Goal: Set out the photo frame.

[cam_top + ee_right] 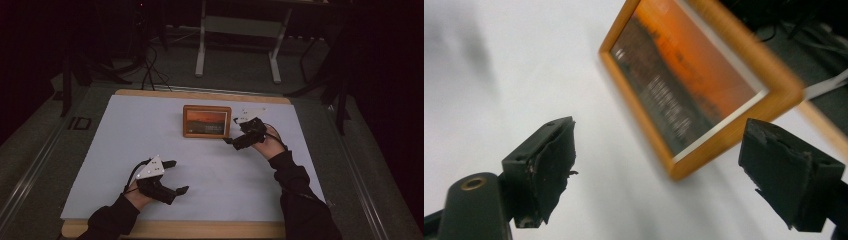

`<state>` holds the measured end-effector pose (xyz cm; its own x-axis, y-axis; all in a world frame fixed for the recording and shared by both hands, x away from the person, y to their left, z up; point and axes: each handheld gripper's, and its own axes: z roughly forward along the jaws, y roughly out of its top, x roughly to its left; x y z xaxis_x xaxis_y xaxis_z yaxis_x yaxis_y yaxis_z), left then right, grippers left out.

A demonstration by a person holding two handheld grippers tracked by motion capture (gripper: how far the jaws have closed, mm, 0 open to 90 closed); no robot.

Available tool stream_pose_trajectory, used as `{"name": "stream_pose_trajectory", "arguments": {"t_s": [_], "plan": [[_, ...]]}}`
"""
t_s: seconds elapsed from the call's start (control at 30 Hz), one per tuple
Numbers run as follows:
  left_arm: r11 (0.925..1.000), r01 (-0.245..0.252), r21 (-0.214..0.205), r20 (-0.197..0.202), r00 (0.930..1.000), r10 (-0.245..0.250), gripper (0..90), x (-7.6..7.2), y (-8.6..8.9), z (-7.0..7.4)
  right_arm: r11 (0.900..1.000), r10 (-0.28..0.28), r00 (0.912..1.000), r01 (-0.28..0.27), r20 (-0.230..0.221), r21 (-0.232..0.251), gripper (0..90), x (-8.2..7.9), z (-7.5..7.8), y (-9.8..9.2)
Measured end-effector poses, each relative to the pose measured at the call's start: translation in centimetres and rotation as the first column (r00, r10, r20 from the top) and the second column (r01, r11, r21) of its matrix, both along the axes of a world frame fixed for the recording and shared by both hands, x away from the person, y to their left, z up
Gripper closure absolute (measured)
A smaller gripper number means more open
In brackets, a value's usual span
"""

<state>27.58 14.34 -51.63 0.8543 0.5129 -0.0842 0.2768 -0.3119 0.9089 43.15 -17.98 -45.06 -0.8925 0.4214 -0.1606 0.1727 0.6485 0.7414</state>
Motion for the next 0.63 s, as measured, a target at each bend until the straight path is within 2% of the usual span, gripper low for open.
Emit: {"name": "stream_pose_trajectory", "arguments": {"t_s": [0.13,0.23,0.37,0.4,0.47,0.5,0.63], "plan": [[1.0,-0.002,-0.002,-0.004,1.0,0.002,2.8,0.0,0.0,0.0,1.0,-0.001,1.0,0.001,-0.006,-0.008,14.5,-0.8,-1.2,-0.4],[1.0,-0.002,-0.001,-0.003,1.0,0.002,2.9,0.0,0.0,0.0,1.0,-0.005,0.9999,0.005,-0.016,0.006,14.5,-1.5,-2.3,-0.8],[1.0,-0.005,-0.004,-0.003,1.0,0.005,2.9,0.0,0.1,0.0,0.9988,-0.021,0.9993,0.022,-0.033,0.044,14.5,-2.1,-3.0,-1.4],[1.0,-0.004,-0.005,-0.003,1.0,0.004,2.9,0.0,0.1,0.0,0.9969,-0.032,0.9991,0.034,-0.03,0.071,14.5,-2.5,-3.4,-1.7],[1.0,-0.005,-0.005,-0.003,1.0,0.005,2.9,0.0,0.0,0.0,0.9959,-0.035,0.9988,0.038,-0.034,0.082,14.5,-2.6,-3.5,-1.8],[1.0,-0.004,-0.005,-0.003,1.0,0.004,2.9,0.0,0.0,0.0,0.993,-0.048,0.9983,0.052,-0.033,0.106,14.6,-2.7,-3.8,-2.1],[1.0,-0.002,-0.003,0.0,1.0,0.002,2.9,0.0,0.0,0.1,0.9947,-0.049,0.9979,0.053,-0.042,0.089,14.5,-2.7,-4.2,-2.4]]}}
